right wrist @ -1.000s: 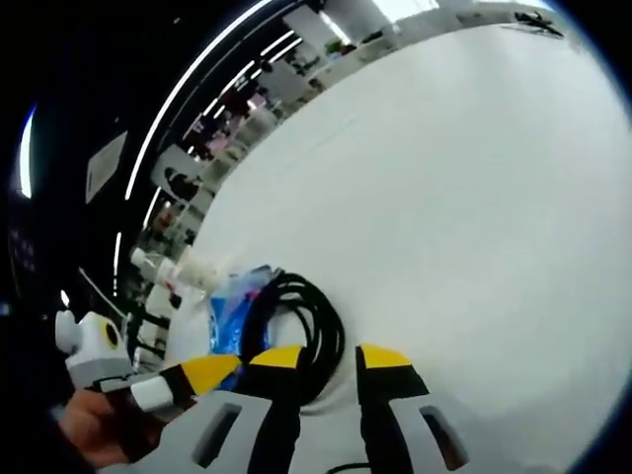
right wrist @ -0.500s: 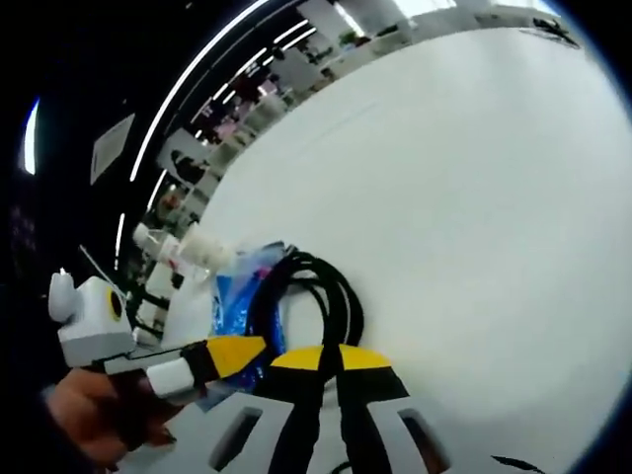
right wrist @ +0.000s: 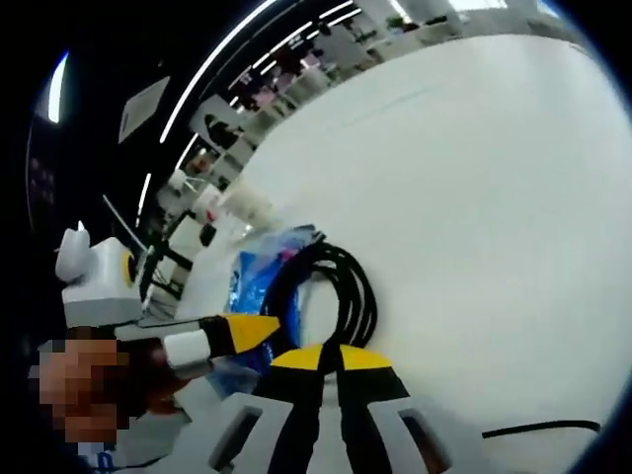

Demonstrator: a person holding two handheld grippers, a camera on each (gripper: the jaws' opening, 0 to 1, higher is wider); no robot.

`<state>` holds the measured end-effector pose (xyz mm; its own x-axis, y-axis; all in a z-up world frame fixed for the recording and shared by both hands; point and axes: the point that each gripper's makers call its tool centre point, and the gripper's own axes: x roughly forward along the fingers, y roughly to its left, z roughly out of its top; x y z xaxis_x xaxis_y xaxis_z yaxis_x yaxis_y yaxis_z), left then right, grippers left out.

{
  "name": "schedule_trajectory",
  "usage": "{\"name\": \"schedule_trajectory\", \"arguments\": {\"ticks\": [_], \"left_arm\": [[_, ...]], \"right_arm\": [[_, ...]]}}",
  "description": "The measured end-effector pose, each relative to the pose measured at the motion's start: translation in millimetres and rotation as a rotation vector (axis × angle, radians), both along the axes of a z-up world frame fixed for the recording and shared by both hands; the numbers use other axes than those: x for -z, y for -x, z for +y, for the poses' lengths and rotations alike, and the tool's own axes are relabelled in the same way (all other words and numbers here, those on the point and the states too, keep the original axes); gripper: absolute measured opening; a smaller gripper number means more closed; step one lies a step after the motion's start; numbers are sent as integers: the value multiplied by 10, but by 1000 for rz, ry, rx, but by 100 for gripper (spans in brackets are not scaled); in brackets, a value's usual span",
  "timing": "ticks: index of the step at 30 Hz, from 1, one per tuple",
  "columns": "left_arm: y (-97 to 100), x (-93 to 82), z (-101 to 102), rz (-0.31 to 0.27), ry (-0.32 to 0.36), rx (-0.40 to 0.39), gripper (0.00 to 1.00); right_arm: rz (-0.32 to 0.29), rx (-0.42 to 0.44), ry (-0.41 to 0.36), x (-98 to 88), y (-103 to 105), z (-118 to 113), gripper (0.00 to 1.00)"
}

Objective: Arrange the tabletop items into an orderly group along one side of the table until the central work area is clear of visible clutter.

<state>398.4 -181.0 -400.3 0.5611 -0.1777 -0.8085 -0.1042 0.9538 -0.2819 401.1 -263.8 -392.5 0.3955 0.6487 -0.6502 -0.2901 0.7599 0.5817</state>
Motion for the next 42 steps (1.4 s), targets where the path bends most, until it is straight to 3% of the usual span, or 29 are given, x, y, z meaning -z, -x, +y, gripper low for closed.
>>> {"name": "schedule_trajectory", "arguments": {"ticks": [5,8,13,17,20,25,31,34,35,39,42], "left_arm": [[130,-78,143,15,22,-76,5],[105,-58,315,4,14,-120,4],[210,-300,252,-29,14,-125,3],[112,-178,347,-36,22,-135,3],[158,-318,231,-55,36,-121,3],[54,-271,159,-69,69,-111,2],[26,-408,-100,-91,93,-79,2],[-24,-380,-218,-101,105,-63,3],[-106,-287,-218,-100,114,-56,3],[-104,-341,-408,-106,138,-44,3],[-188,-268,-465,-110,150,-41,3]], "right_arm": [[5,-53,-16,-42,91,154,1],[-12,-92,-16,-97,132,306,1],[-15,-73,-20,-146,136,318,1],[-37,-66,-21,-223,153,297,1],[-69,-65,-11,-295,153,214,1],[-63,-13,-21,-320,133,89,0],[-80,41,-7,-338,88,-101,1],[-91,69,6,-329,80,-209,1],[-89,87,11,-319,85,-262,1],[-82,134,9,-312,86,-397,1],[-76,163,-6,-303,71,-453,1]]}}
